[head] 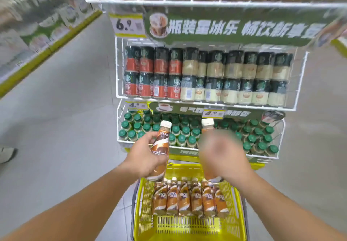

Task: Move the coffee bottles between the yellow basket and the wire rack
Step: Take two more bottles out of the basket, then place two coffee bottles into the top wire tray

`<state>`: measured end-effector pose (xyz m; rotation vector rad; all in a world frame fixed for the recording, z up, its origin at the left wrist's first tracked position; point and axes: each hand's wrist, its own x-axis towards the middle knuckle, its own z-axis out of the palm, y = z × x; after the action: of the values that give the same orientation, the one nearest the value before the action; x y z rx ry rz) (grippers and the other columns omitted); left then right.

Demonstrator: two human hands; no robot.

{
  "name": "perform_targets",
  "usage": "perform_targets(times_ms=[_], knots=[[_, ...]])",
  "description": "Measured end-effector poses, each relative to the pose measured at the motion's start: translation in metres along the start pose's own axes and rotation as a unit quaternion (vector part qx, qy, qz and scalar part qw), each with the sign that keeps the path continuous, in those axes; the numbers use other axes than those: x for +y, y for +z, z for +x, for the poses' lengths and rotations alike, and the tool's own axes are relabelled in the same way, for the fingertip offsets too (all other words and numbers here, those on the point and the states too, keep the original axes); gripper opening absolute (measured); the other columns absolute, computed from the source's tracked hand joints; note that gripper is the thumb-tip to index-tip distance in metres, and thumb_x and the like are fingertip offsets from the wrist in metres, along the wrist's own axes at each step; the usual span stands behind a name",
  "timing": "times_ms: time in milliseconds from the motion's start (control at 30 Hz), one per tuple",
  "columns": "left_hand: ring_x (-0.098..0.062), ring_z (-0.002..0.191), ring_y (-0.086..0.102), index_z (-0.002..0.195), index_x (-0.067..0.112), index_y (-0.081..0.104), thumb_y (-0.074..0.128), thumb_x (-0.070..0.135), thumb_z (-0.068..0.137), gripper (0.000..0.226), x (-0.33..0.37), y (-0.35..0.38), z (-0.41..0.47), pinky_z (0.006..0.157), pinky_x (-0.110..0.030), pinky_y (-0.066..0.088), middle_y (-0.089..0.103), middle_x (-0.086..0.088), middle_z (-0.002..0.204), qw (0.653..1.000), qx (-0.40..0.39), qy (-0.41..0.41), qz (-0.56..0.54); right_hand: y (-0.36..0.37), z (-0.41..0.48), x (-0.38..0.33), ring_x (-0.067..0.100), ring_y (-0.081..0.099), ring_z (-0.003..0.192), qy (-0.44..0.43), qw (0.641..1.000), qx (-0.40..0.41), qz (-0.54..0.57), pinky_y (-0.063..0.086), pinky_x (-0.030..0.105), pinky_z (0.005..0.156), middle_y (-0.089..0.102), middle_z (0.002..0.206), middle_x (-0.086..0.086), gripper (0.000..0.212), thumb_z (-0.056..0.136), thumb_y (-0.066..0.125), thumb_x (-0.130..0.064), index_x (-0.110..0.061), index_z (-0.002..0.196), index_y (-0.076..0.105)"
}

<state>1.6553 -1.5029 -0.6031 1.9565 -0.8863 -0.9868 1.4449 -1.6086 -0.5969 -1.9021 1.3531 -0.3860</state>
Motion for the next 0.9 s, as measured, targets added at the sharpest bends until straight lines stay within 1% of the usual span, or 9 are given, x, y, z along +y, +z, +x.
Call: perform_targets(times_ms=[67,200,400,467,533,633,733,833,900], knots=[[-0.01,0.075,0.073,0.122,0.029,0.057,0.084,-0.004,0.072,0.066,0.046,-0.021,-0.016,0.064,-0.023,0.059,0.064,0.0,0.11,0.999,0.015,0.034,-0.03,-0.037,-0.009,-0.024,0.005,0.063,0.066,-0.007,0.996,0.029,0.081,0.051,0.025,0.057,0.068,0.074,-0.009,0.026,0.072,0.076,-0.025,-0.032,0.086,0.055],[0.01,0.07,0.068,0.122,0.028,0.054,0.082,-0.01,0.073,0.068,0.141,-0.059,-0.05,0.062,-0.007,0.05,0.064,0.012,0.107,0.992,0.024,0.091,-0.082,-0.118,-0.023,-0.098,0.001,0.064,0.07,-0.067,0.989,0.068,0.114,0.046,0.012,0.053,0.069,0.077,-0.015,0.036,0.075,0.079,-0.019,-0.043,0.087,0.054],[0.019,0.082,0.064,0.119,0.038,0.053,0.085,-0.007,0.071,0.073,0.284,-0.123,-0.108,0.065,0.001,0.044,0.063,0.017,0.115,0.975,0.065,0.179,-0.114,-0.238,-0.052,-0.205,-0.004,0.064,0.078,-0.126,0.975,0.109,0.15,0.055,0.024,0.066,0.063,0.091,-0.036,0.043,0.078,0.082,-0.022,-0.051,0.092,0.054],[0.024,0.087,0.061,0.119,0.041,0.052,0.087,-0.004,0.07,0.075,0.331,-0.148,-0.13,0.067,0.003,0.043,0.064,0.027,0.108,0.97,0.07,0.203,-0.11,-0.278,-0.061,-0.242,-0.006,0.065,0.077,-0.141,0.968,0.119,0.167,0.053,0.016,0.061,0.061,0.09,-0.042,0.046,0.077,0.084,-0.021,-0.048,0.096,0.053],[0.025,0.087,0.06,0.121,0.039,0.052,0.089,-0.002,0.069,0.076,0.373,-0.17,-0.151,0.068,0.002,0.043,0.064,0.024,0.106,0.968,0.079,0.218,-0.097,-0.311,-0.07,-0.279,-0.009,0.064,0.075,-0.16,0.964,0.126,0.17,0.047,0.008,0.053,0.062,0.087,-0.04,0.047,0.075,0.086,-0.022,-0.046,0.098,0.053],[0.024,0.083,0.061,0.115,0.033,0.055,0.09,-0.003,0.067,0.07,0.43,-0.201,-0.182,0.067,0.002,0.043,0.063,0.017,0.105,0.961,0.103,0.246,-0.078,-0.356,-0.082,-0.331,-0.007,0.065,0.071,-0.175,0.961,0.142,0.16,0.049,0.013,0.058,0.07,0.08,-0.02,0.047,0.073,0.087,-0.029,-0.042,0.101,0.051],[0.009,0.088,0.069,0.125,0.024,0.058,0.091,0.004,0.068,0.068,0.473,-0.231,-0.205,0.076,-0.009,0.052,0.071,0.013,0.103,0.961,0.112,0.246,-0.06,-0.394,-0.092,-0.378,0.002,0.066,0.078,-0.186,0.961,0.143,0.149,0.056,0.026,0.067,0.066,0.094,-0.019,0.054,0.075,0.085,-0.034,-0.04,0.11,0.046],[-0.009,0.093,0.073,0.121,0.027,0.064,0.09,0.016,0.066,0.062,0.508,-0.262,-0.219,0.093,-0.038,0.057,0.076,0.007,0.106,0.955,0.123,0.264,-0.048,-0.425,-0.097,-0.417,0.002,0.065,0.08,-0.206,0.953,0.159,0.154,0.05,0.022,0.064,0.065,0.094,-0.018,0.057,0.073,0.086,-0.034,-0.039,0.115,0.048],[-0.011,0.095,0.073,0.115,0.031,0.066,0.088,0.025,0.061,0.059,0.528,-0.281,-0.222,0.094,-0.042,0.057,0.076,0.01,0.106,0.949,0.128,0.283,-0.046,-0.441,-0.095,-0.44,-0.002,0.062,0.081,-0.223,0.951,0.164,0.139,0.046,0.018,0.061,0.062,0.095,-0.021,0.058,0.074,0.086,-0.034,-0.036,0.119,0.05]])
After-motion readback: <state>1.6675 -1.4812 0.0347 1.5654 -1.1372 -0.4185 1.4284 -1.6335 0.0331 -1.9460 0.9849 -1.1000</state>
